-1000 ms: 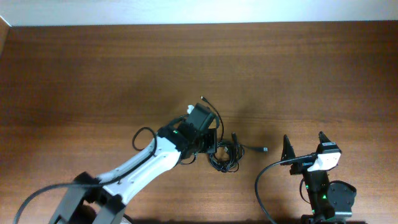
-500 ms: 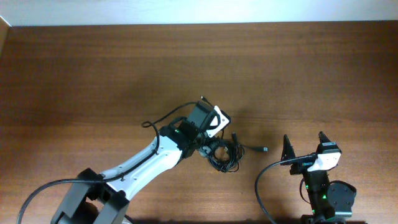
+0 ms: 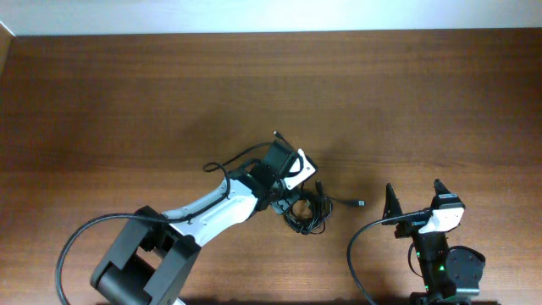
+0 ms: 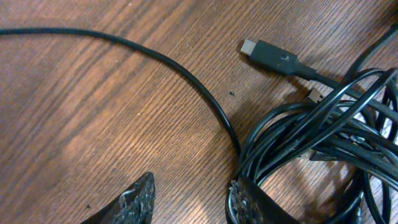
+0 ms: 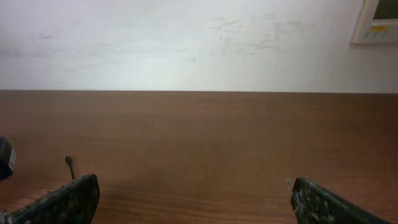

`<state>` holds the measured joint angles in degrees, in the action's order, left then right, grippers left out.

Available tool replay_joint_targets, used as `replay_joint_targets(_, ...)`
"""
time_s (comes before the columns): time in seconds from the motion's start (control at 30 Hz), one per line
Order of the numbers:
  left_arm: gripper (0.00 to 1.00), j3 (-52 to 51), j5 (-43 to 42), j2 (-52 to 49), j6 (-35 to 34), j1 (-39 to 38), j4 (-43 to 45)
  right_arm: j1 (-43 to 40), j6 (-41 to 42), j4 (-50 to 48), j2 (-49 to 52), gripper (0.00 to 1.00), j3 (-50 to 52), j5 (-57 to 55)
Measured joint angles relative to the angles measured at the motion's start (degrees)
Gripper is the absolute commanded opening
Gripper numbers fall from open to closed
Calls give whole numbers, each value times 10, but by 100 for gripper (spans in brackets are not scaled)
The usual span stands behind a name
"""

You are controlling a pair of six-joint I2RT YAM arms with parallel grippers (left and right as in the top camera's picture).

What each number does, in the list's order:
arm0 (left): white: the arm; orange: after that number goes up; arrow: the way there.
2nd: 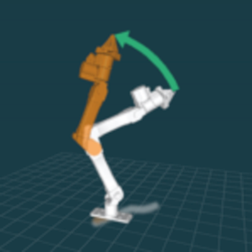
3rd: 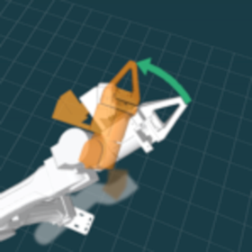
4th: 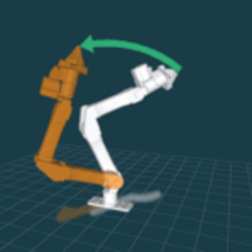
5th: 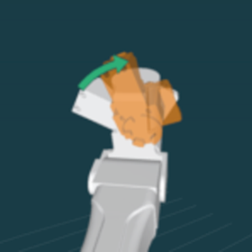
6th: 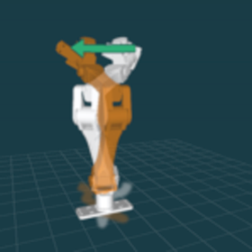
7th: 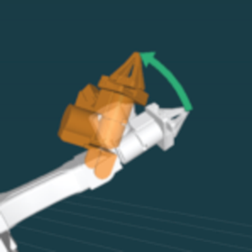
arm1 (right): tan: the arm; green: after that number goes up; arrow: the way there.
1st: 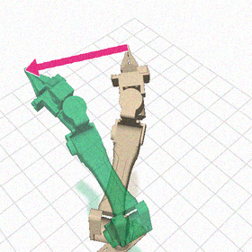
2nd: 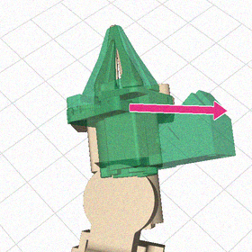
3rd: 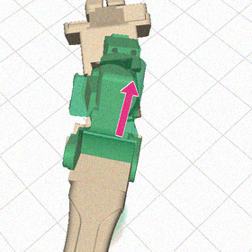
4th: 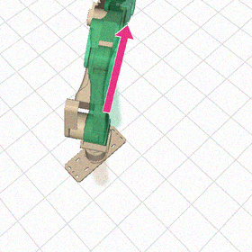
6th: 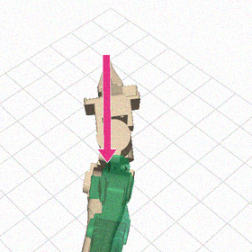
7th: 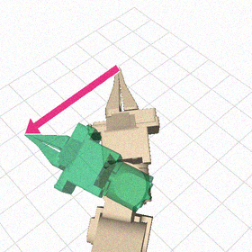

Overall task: Untangle cables
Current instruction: 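Reach the left gripper toward the black cable bundle and lower onto it, then grasp the black cable bundle with the left gripper and lift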

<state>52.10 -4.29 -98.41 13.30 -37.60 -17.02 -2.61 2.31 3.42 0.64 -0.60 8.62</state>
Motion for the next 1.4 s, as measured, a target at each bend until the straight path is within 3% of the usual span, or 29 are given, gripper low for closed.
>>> replay_joint_targets(0.1, 63, 0, -17, -5, 0, -1, 0, 0, 0, 0, 0, 99, 0, 0)
replay_joint_targets(0.13, 64, 1, -25, -6, 1, -2, -3, 0, 0, 0, 0, 98, 0, 0)
replay_joint_targets(0.33, 40, 1, -39, -6, 6, -3, -19, 0, 0, 0, 0, 98, 0, 0)
replay_joint_targets(0.37, 28, 1, -40, -6, 5, -3, -20, 0, 0, 0, 0, 98, 0, 0)
replay_joint_targets(0.4, 23, 1, -41, -6, 6, -3, -20, 0, 0, 0, 0, 98, 0, 0)
replay_joint_targets(0.5, 27, 1, -47, -13, 5, -3, -15, 0, 0, 0, 0, 99, 0, 0)
replay_joint_targets(0.53, 20, 1, -53, -20, 4, -3, -10, 0, 0, 0, 0, 99, 0, 0)
replay_joint_targets(0.57, 1, 1, -58, -27, 5, -3, -5, 0, 0, 0, 0, 99, 0, 0)
replay_joint_targets(0.73, 0, 12, -75, -43, 1, -2, 3, 0, 0, 0, 0, 99, 0, 0)
replay_joint_targets(0.9, 0, 45, -49, -18, -154, 23, -57, 0, 0, 0, 0, 98, 0, 0)
replay_joint_targets(1.03, 0, 62, -38, 87, -331, 92, -109, 0, 0, 0, 0, 98, 0, 0)
replay_joint_targets(1.17, 0, 64, -50, 144, -374, 118, -137, 0, 11, -4, 0, 98, 0, 26)
replay_joint_targets(1.23, 0, 64, -59, 145, -376, 117, -139, 0, 81, -8, 0, 98, 0, 85)
replay_joint_targets(1.3, 0, 64, -65, 145, -393, 118, -139, 0, 256, -9, 0, 98, 0, 198)
replay_joint_targets(1.4, 0, 64, -67, 145, -413, 118, -139, 0, 406, -3, 0, 98, 0, 329)
